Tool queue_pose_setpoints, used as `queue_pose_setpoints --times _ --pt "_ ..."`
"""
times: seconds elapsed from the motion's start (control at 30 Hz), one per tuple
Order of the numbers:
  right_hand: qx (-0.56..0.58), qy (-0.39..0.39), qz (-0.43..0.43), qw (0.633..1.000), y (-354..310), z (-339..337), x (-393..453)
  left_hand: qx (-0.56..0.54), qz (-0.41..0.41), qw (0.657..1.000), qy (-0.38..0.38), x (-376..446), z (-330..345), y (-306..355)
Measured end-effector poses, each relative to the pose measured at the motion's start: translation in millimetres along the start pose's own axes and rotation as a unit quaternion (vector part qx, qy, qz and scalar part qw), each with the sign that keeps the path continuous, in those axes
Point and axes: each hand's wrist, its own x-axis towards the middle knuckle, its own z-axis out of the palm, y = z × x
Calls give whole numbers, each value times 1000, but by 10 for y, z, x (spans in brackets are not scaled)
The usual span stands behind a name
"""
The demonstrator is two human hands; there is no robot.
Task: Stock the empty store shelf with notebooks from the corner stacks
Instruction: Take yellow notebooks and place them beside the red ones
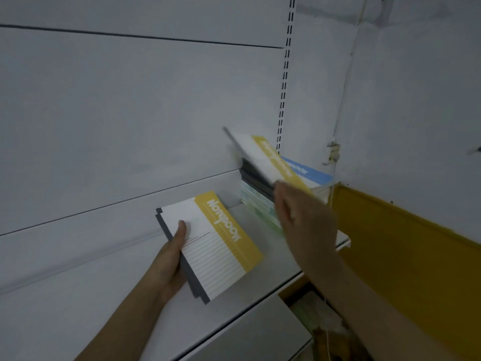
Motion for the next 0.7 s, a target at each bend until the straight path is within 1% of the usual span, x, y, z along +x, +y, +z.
queue_pose_setpoints --times 0.07,0.13,0.2,0.27,0.3,0.37,0.4,0.43,0.47,0.53,0.57,0.6,0.7 --pt "56 -48 -67 995 -310 70 -479 -24 4 1000 0 -17 37 11" --pt "86 -125 -129 980 -569 161 -856 -37 9 999 10 -53 52 22" --pt "144 -207 -150 956 -678 208 -987 -9 27 999 17 -100 47 20" --pt "204 -252 -115 939 -648 217 -901 28 47 998 33 -146 31 8" --pt "210 -260 -80 939 -602 237 -818 36 56 997 33 -175 23 11" --pt "200 -258 31 945 -506 306 -611 51 83 995 29 -268 27 53" --pt "218 -271 102 932 -494 331 -491 65 101 992 35 -326 28 81" --pt "263 -294 172 903 -528 350 -377 84 120 988 50 -394 25 107" --pt "326 -317 227 861 -592 383 -284 110 140 981 72 -473 13 124" --pt "461 -342 292 765 -822 448 -173 165 171 963 124 -644 -57 164" --pt "501 -345 312 730 -966 498 -167 183 183 955 147 -731 -126 188" --pt "520 -345 321 712 -1116 555 -183 197 193 946 170 -824 -213 215" --pt "548 -341 327 690 -1629 702 -267 247 221 905 266 -1126 -613 308"
